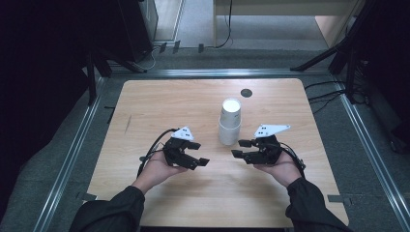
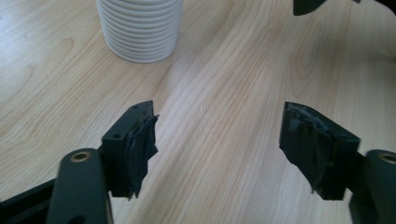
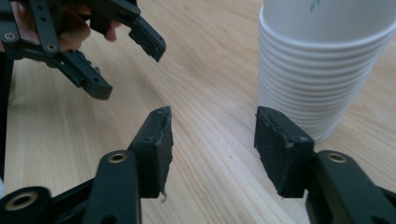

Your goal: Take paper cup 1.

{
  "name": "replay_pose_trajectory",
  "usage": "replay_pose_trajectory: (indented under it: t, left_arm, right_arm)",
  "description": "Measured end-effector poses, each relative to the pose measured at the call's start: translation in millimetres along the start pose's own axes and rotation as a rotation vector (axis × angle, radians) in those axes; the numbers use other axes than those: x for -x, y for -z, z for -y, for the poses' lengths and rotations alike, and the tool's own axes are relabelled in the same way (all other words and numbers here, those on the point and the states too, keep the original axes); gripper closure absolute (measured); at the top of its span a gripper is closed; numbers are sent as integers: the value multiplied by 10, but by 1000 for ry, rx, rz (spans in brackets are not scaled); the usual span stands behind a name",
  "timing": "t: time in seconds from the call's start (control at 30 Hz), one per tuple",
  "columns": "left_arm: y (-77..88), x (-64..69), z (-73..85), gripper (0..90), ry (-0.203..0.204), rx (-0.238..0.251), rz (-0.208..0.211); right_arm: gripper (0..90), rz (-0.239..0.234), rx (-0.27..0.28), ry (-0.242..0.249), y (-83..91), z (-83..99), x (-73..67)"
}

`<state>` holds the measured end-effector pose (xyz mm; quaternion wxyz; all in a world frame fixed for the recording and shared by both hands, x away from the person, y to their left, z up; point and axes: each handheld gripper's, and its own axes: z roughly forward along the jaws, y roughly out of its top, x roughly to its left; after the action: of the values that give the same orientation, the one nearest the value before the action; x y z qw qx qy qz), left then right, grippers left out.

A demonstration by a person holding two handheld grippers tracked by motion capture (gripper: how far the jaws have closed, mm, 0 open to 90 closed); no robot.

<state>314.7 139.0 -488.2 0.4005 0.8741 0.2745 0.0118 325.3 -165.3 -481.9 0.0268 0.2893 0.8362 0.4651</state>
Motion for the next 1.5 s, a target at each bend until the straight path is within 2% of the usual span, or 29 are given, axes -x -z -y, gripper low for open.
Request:
replay_pose_trajectory:
  t: [0.1,0.17,0.27,0.33,0.37,0.43,0.5,0.6,0.67,0.73,0.83,0.97,1.07,1.17,1.23,1.3,1.4,1.5]
  left_arm:
    - [21,-7,32,297,8,1,-2]
    - [40,-8,39,312,10,8,0]
    - [59,-18,32,321,24,25,-2]
    - [67,-21,31,326,30,32,-16]
    - [69,-27,33,335,33,25,-29]
    - [73,-51,31,341,69,12,-46]
    - [87,-82,32,354,93,21,-26]
    - [123,-100,29,331,91,40,-6]
    - [141,-112,33,300,81,44,10]
    - [137,-109,37,298,72,32,2]
    - [128,-94,41,319,44,10,-22]
    - [147,-103,37,308,50,22,12]
    - [160,-124,39,285,73,27,39]
    - [191,-129,40,288,69,59,34]
    - [214,-110,38,306,43,73,20]
    - [216,-108,39,309,35,67,16]
    - [210,-116,53,307,44,30,19]
    - [253,-117,57,307,48,51,18]
  right_arm:
    - [505,-16,-56,-48,-25,24,65]
    - [524,-32,-52,-19,-25,42,83]
    - [529,-27,-57,37,-16,28,69]
    - [474,-21,-66,71,-10,12,43]
    - [457,-16,-73,72,-11,6,31]
    - [386,-17,-75,57,-16,-1,23]
    - [323,-16,-90,42,-22,-4,31]
    - [332,-22,-90,23,-5,-22,64]
    - [413,-10,-89,62,22,-18,70]
    - [462,14,-91,132,42,20,58]
    - [505,6,-82,138,47,72,51]
    - [518,-10,-73,130,43,53,43]
    - [514,-20,-84,112,50,31,45]
    - [499,-25,-101,112,66,23,40]
    - [493,-35,-105,110,88,20,55]
    - [481,-33,-98,97,118,16,78]
    - [468,-48,-95,96,133,8,118]
    - [485,-49,-102,88,162,-28,143]
